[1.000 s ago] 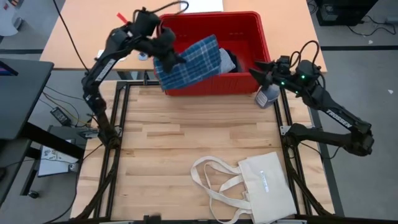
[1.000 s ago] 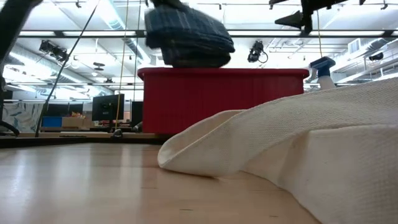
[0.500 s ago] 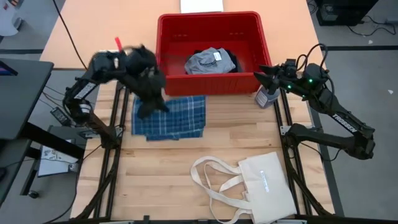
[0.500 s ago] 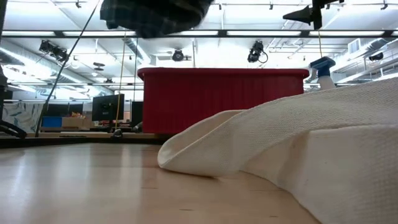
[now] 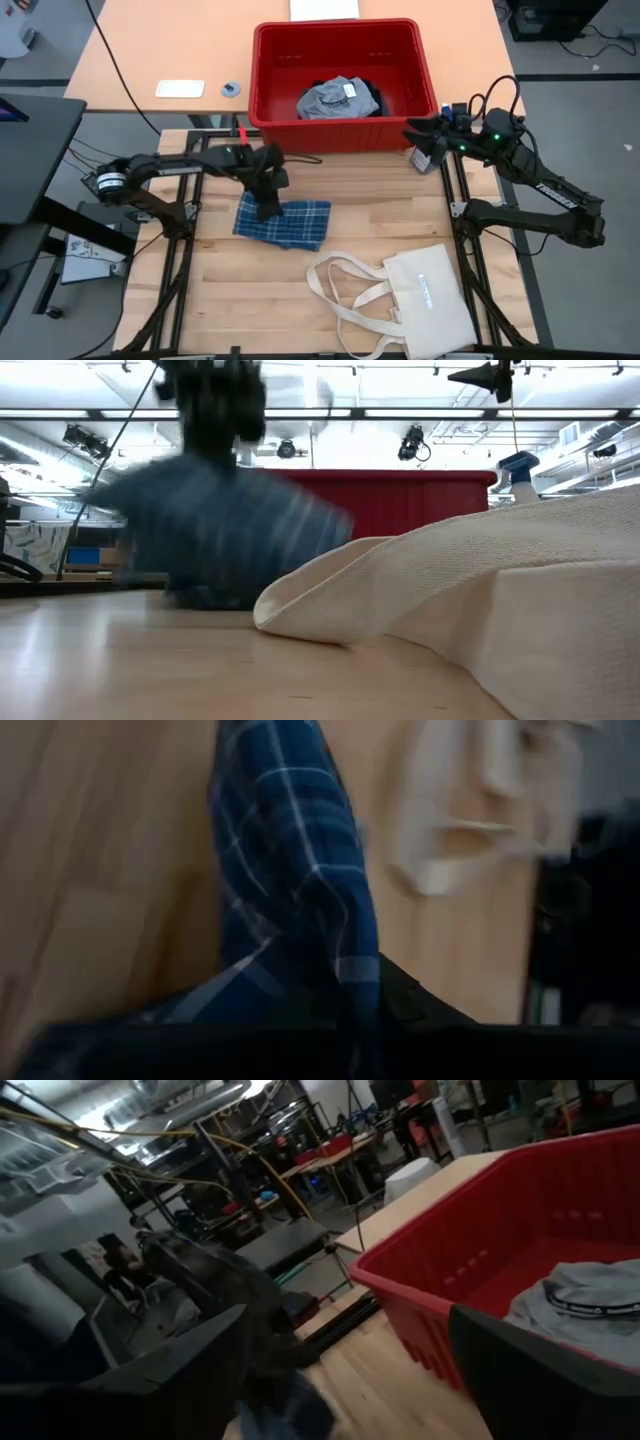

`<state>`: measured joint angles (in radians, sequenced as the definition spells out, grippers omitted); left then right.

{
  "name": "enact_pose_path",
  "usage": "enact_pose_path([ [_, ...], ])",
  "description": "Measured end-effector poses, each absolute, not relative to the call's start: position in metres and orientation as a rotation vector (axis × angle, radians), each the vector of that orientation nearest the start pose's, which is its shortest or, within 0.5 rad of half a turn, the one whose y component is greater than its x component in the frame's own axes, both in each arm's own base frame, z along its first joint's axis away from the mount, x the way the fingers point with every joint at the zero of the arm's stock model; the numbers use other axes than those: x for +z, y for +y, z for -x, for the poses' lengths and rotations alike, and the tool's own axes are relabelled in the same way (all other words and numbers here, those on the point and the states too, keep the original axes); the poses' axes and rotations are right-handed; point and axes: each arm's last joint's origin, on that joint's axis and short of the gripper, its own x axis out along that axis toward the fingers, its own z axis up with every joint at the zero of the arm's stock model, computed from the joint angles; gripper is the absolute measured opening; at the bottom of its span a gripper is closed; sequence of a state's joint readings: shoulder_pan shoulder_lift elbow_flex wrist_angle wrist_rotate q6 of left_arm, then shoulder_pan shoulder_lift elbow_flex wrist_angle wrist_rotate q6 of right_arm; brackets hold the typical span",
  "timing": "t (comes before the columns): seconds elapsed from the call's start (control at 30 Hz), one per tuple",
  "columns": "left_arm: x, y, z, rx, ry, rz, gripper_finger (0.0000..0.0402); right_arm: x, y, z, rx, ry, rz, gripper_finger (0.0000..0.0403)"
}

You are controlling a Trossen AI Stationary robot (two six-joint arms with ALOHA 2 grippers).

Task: Fold laundry
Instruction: Remove the blue polo shirt from the red organizer bin, then remove the gray shirt from the red organizer bin

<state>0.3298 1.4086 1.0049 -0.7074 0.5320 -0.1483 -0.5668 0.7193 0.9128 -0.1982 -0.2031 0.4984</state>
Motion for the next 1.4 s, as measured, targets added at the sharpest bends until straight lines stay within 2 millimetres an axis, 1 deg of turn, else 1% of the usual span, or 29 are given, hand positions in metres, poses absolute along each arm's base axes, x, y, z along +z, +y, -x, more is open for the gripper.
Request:
enact_pose_path([
  [0.03, 0.225, 0.076, -0.254, -0.071, 1.022, 0.648, 0.0017, 0.383, -0.073, -0.127, -0.355, -0.085, -0.495, 0.0346],
  [0.1, 0.205, 0.079, -0.248, -0.007, 1.025, 0.748, 0.0039, 0.383, -0.073, -0.127, -0.352, -0.085, -0.495, 0.0346],
  [0.13, 0.198, 0.079, -0.244, 0.013, 1.041, 0.779, 0.0054, 0.383, -0.073, -0.127, -0.348, -0.084, -0.495, 0.0346],
  [0.2, 0.194, 0.079, -0.242, 0.020, 1.058, 0.791, 0.0092, 0.383, -0.073, -0.127, -0.331, -0.080, -0.495, 0.0346],
  [0.3, 0.199, 0.079, -0.244, -0.002, 1.053, 0.764, 0.0156, 0.383, -0.072, -0.127, -0.308, -0.071, -0.492, 0.0346],
  [0.4, 0.210, 0.082, -0.249, 0.001, 1.029, 0.709, 0.0219, 0.383, -0.071, -0.128, -0.279, -0.061, -0.489, 0.0346],
  [0.5, 0.227, 0.087, -0.251, 0.095, 1.050, 0.605, 0.0267, 0.382, -0.071, -0.128, -0.272, -0.048, -0.483, 0.0346],
  [0.57, 0.242, 0.091, -0.252, 0.174, 1.069, 0.516, 0.0285, 0.381, -0.071, -0.128, -0.275, -0.038, -0.477, 0.0346],
  [0.67, 0.272, 0.098, -0.258, 0.277, 1.027, 0.384, 0.0292, 0.380, -0.071, -0.128, -0.278, -0.032, -0.459, 0.0346],
  [0.73, 0.294, 0.103, -0.265, 0.324, 0.940, 0.332, 0.0292, 0.380, -0.071, -0.128, -0.287, -0.032, -0.447, 0.0346],
  [0.8, 0.314, 0.112, -0.276, 0.352, 0.832, 0.324, 0.0287, 0.379, -0.073, -0.130, -0.297, -0.024, -0.435, 0.0346],
  [0.83, 0.321, 0.118, -0.281, 0.365, 0.798, 0.333, 0.0283, 0.378, -0.074, -0.131, -0.304, -0.018, -0.434, 0.0346],
  [0.93, 0.335, 0.141, -0.298, 0.373, 0.759, 0.366, 0.0269, 0.375, -0.079, -0.139, -0.317, 0.002, -0.441, 0.0346],
  [1.07, 0.360, 0.179, -0.320, 0.354, 0.660, 0.379, 0.0249, 0.370, -0.088, -0.152, -0.322, 0.019, -0.449, 0.0346],
  [1.13, 0.367, 0.201, -0.328, 0.357, 0.625, 0.378, 0.0240, 0.368, -0.094, -0.159, -0.327, 0.014, -0.447, 0.0346],
  [1.27, 0.369, 0.252, -0.335, 0.392, 0.579, 0.378, 0.0228, 0.364, -0.108, -0.171, -0.353, -0.003, -0.451, 0.0346],
  [1.33, 0.367, 0.279, -0.335, 0.405, 0.549, 0.393, 0.0223, 0.361, -0.116, -0.176, -0.375, -0.007, -0.454, 0.0346],
  [1.4, 0.359, 0.304, -0.334, 0.412, 0.527, 0.413, 0.0219, 0.358, -0.123, -0.180, -0.412, -0.010, -0.455, 0.0346],
])
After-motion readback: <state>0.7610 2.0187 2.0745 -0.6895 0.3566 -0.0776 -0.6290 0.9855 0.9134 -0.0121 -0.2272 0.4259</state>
